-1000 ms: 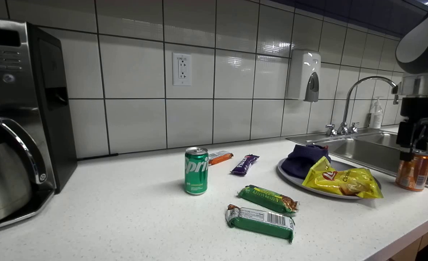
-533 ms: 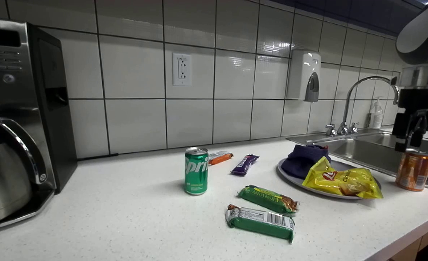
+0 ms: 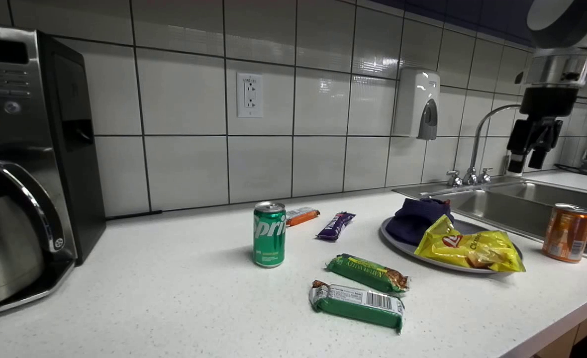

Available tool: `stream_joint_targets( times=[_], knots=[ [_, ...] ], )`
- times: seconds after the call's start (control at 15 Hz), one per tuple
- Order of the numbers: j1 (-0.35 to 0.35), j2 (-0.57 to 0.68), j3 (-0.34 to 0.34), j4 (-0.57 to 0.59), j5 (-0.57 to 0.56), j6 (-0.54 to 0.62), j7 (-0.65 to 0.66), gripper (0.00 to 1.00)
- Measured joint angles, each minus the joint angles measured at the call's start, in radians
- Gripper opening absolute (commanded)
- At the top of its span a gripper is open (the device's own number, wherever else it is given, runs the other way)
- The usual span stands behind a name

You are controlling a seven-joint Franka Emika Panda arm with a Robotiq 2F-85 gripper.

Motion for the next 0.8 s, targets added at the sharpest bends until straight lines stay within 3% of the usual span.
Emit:
stream_joint_targets(
  times=[0.8],
  knots=[
    [0.011, -0.005, 0.008, 0.015, 0.017, -0.024, 0.001, 1.0]
  ],
)
